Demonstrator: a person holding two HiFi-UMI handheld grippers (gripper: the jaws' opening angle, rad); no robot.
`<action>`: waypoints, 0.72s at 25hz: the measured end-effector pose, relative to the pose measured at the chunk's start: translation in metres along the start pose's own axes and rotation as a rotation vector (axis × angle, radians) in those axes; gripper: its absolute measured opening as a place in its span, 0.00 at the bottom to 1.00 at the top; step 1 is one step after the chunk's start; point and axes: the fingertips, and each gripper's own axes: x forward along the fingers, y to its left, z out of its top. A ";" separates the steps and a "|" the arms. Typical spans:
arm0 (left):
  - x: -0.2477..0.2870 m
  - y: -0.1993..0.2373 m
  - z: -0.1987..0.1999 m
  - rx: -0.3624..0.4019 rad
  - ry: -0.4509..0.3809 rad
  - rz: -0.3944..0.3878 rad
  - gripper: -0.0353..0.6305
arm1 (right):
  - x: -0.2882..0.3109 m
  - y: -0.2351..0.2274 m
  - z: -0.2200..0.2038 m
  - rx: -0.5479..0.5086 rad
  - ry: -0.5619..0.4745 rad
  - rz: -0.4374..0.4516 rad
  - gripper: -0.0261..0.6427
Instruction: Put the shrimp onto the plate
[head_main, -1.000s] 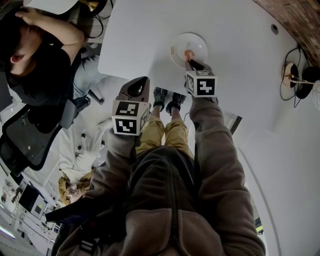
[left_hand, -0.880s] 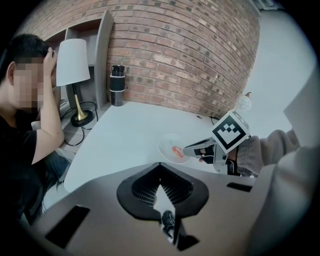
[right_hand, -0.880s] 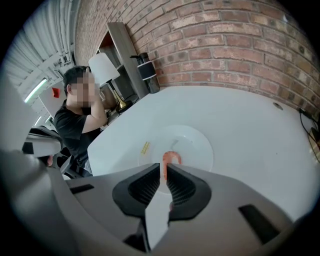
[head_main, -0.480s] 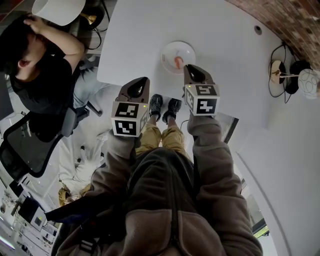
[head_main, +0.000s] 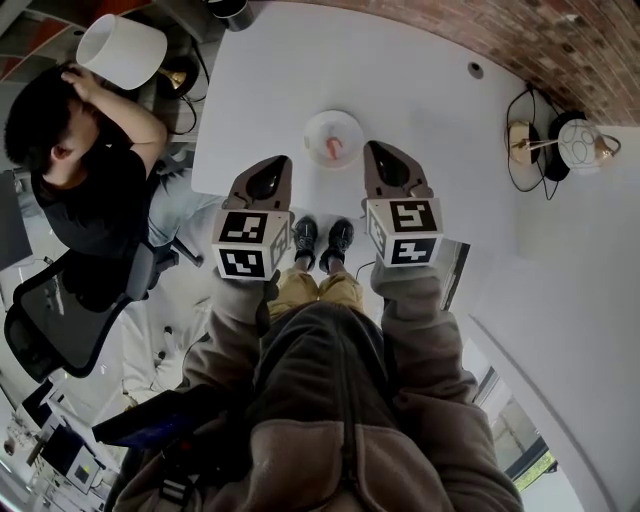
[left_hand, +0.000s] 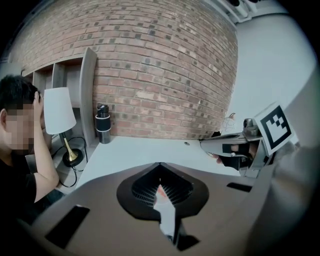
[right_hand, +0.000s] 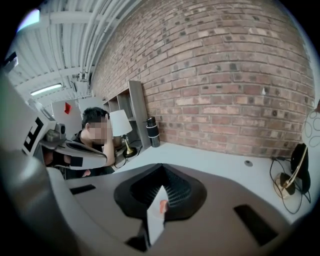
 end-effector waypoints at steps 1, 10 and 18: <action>-0.001 -0.002 0.004 0.005 -0.006 -0.001 0.06 | -0.005 0.000 0.006 -0.002 -0.014 -0.003 0.04; -0.015 -0.017 0.046 0.047 -0.084 -0.010 0.06 | -0.050 -0.005 0.045 -0.022 -0.124 -0.044 0.04; -0.037 -0.042 0.102 0.087 -0.218 -0.038 0.06 | -0.097 -0.001 0.094 -0.038 -0.257 -0.086 0.04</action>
